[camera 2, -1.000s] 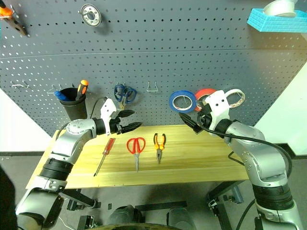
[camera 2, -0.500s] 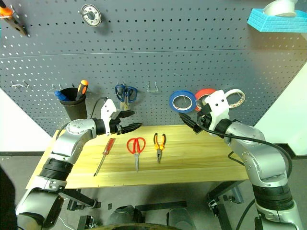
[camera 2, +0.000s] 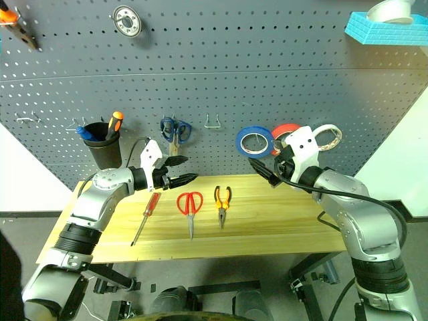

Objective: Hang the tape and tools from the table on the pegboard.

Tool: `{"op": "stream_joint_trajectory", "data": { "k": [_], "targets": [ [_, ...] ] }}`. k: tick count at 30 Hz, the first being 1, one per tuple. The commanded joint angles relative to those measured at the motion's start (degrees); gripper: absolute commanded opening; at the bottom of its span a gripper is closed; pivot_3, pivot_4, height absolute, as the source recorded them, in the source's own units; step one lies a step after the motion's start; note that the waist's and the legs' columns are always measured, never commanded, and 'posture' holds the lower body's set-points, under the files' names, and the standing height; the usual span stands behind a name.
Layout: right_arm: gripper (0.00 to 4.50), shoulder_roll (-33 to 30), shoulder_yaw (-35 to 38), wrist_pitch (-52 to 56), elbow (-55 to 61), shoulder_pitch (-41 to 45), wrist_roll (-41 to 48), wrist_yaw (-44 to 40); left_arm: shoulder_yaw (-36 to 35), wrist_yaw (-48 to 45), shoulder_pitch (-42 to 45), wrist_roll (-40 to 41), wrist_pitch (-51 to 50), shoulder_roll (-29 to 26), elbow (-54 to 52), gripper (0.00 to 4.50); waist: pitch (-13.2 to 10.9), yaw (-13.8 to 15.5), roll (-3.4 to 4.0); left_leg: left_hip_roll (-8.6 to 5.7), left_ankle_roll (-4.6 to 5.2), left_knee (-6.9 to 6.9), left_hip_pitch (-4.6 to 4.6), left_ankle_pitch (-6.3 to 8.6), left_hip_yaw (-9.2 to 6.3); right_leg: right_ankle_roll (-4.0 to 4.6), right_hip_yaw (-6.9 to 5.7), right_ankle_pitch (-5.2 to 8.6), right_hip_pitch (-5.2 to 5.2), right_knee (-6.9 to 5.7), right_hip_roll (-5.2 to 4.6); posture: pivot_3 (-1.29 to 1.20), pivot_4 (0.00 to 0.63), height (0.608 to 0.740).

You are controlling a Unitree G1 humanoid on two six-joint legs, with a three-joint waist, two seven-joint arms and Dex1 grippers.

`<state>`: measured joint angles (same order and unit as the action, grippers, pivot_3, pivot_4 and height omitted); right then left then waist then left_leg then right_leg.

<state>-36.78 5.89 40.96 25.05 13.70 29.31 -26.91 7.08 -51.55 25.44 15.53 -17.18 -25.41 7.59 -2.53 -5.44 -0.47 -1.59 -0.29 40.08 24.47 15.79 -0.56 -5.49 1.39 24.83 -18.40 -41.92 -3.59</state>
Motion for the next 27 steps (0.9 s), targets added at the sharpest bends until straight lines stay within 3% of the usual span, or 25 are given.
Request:
{"op": "stream_joint_trajectory", "data": {
  "k": [1,13,19,27],
  "targets": [
    [4.48,0.3,-0.8,0.1,1.0,0.8,-1.0,0.0,-1.2,0.2,0.0,0.4,-0.1,-0.3,-2.0,3.51,0.0,0.0,0.0,0.0,0.0,0.0,0.0,0.0,0.0,0.0,0.0,0.0,0.0,0.0,0.0,-0.14,0.0,0.68],
    [4.48,8.3,-9.3,7.0,0.2,2.3,-4.3,6.7,1.6,3.3,-5.1,-7.0,-0.1,-3.4,0.4,3.51,0.0,-0.1,-0.03,0.0,0.0,0.0,-0.01,0.0,0.0,0.0,0.0,0.0,-0.01,-0.02,0.0,-0.13,0.0,0.68],
    [4.48,15.6,-12.5,14.6,-3.2,5.0,-8.0,14.3,1.1,4.3,-11.5,-7.2,-3.9,-5.2,-5.7,3.51,0.0,0.0,-0.04,0.0,-0.01,-0.02,-0.02,0.0,0.0,0.0,0.01,0.0,-0.11,-0.05,0.0,-0.11,0.0,0.68],
    [4.48,22.8,-15.8,21.6,-5.4,6.2,-11.9,19.9,-2.3,7.4,-23.0,-2.4,-13.4,-5.6,-22.1,3.51,0.0,0.7,-0.03,0.0,-0.02,-0.04,0.0,0.01,-0.01,0.01,0.01,0.0,-0.31,-0.1,-0.01,-0.08,0.01,0.68]
  ]
}}
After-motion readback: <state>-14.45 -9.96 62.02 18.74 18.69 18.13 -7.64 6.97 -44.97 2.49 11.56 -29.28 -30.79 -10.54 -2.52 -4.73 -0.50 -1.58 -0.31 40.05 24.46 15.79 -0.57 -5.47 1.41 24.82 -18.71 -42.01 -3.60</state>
